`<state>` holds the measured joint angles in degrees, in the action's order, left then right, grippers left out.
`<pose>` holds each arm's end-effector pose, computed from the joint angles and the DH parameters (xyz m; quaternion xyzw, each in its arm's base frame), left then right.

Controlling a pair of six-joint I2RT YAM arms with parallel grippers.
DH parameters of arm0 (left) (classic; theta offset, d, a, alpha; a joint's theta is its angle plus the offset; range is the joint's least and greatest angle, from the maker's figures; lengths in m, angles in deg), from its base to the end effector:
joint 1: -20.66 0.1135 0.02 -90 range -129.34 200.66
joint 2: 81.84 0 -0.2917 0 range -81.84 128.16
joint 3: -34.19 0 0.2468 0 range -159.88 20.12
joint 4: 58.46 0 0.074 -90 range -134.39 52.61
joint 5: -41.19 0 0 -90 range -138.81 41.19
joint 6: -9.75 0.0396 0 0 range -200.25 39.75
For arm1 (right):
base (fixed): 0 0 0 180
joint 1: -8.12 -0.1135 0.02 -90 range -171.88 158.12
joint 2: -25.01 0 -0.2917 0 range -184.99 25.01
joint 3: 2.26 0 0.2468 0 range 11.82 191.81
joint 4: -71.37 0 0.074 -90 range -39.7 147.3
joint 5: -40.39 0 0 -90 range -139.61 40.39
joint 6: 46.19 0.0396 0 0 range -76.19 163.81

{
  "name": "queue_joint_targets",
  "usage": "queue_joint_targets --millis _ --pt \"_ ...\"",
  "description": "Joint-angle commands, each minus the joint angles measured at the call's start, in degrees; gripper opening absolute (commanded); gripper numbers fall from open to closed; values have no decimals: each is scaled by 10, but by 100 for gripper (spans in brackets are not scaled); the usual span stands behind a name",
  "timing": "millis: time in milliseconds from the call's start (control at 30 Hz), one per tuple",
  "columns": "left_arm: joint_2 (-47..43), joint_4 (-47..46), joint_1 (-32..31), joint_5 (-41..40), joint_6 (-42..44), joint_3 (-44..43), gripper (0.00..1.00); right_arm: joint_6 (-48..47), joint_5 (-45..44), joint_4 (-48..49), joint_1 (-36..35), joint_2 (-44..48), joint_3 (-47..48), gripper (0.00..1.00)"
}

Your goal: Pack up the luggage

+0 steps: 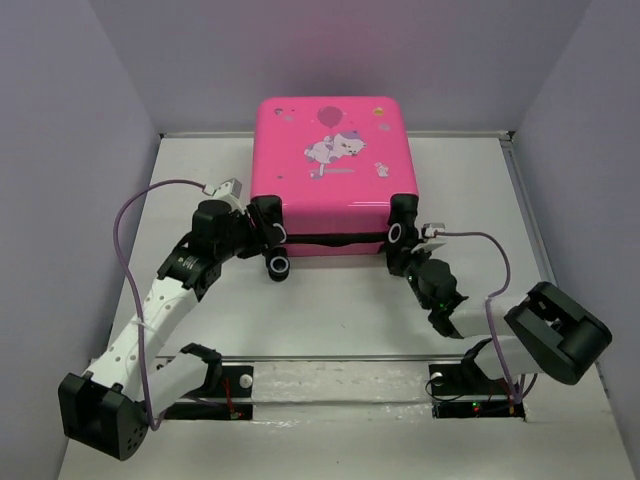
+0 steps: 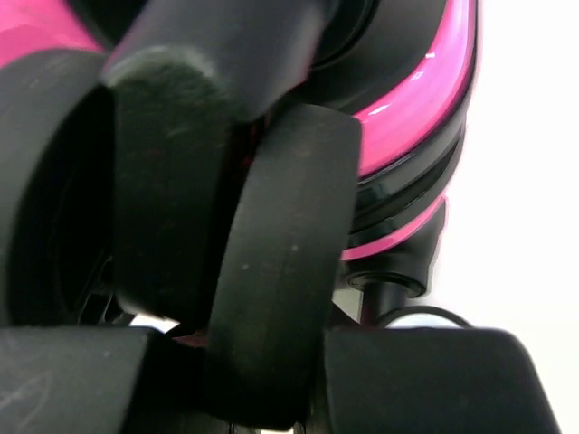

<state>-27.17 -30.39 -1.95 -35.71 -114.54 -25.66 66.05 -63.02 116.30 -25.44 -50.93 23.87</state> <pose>0.1819 -0.0855 0.3300 -0.0215 0.8300 -0.3452 0.4375 0.1888 0.1142 0.1984 0.0064 0.7358 0.2383 0.6339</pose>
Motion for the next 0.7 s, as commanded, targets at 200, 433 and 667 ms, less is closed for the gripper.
queue_joint_targets --millis 200,433,667 --pt "25 -281 -105 86 -73 -60 6 -27 -169 115 -313 -237 172 7" --pt "-8 -246 -117 22 -46 -61 6 -90 -275 113 -312 -101 97 7" --pt "5 -295 -125 59 -78 -36 6 -56 -101 72 -299 -114 151 7"
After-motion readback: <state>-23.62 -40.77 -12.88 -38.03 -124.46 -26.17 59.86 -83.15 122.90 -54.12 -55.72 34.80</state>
